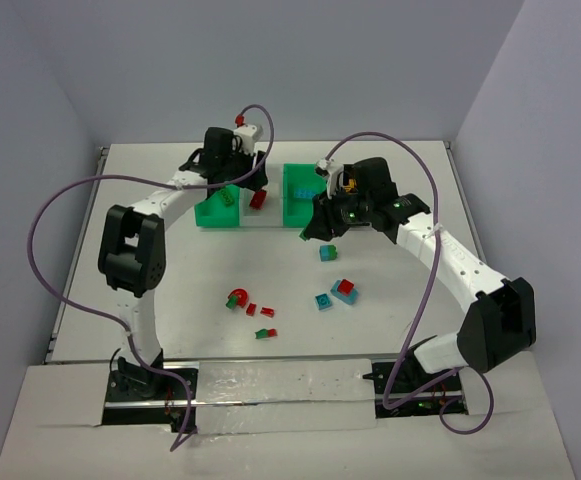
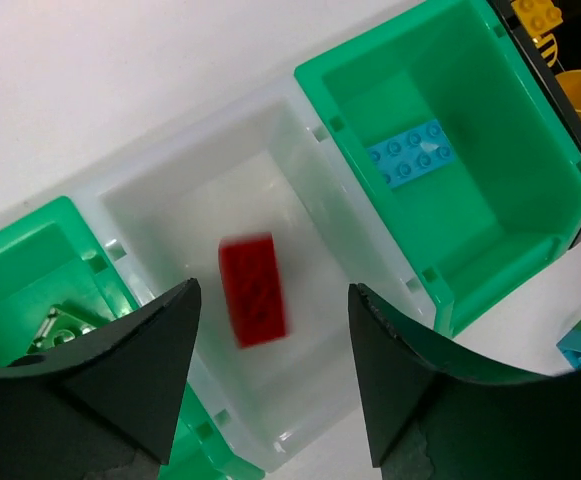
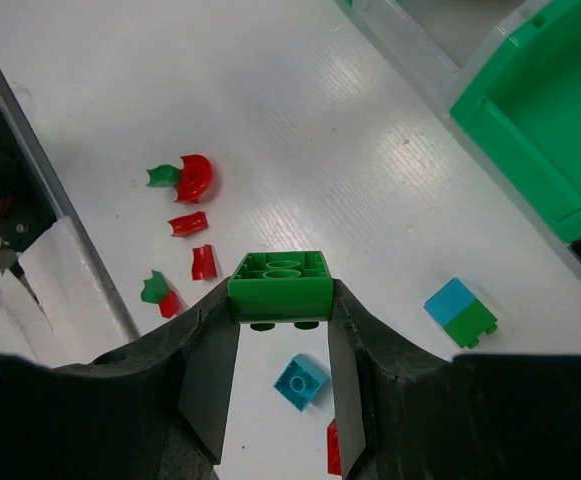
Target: Sort the legos into containers by color
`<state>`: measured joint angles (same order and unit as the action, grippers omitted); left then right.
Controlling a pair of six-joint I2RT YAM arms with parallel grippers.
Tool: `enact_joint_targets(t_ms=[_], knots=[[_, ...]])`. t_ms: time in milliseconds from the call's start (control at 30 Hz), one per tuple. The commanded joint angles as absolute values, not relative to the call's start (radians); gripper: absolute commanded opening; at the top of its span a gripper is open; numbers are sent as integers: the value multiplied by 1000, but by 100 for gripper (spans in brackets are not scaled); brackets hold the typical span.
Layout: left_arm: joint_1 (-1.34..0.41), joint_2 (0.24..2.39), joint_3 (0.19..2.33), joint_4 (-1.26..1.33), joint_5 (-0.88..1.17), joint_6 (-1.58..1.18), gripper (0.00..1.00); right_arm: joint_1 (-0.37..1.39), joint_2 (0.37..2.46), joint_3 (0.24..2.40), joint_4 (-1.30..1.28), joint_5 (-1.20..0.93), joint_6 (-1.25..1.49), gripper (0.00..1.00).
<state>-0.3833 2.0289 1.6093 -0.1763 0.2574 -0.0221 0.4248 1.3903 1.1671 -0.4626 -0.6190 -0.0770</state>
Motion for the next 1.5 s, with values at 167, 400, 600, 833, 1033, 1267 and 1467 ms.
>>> enact_joint_targets(t_ms=[167,400,600,833,1033,1267,1467], knots=[[-346,1855,1583,-158,630,-59,77,421,1389,1223,-366,-626,-44,0],[-317,1500,1178,101,944,-186,79,411,1456,1197,-189,-815,239,0],[-339,1379,1036,51,933,-174,80,405,1523,1156,61,-836,731,0],[-394,1356,1052,-60,822,-90,81,410,1595,1129,231,-879,1057,0],[-417,1378,1093,-91,813,-52,82,410,1607,1112,280,-906,1113,0],[-430,1407,1150,-97,704,-41,79,419,1619,1103,322,-925,1145,0],[-433,1428,1180,-87,711,-40,75,431,1634,1108,344,-939,1163,0]])
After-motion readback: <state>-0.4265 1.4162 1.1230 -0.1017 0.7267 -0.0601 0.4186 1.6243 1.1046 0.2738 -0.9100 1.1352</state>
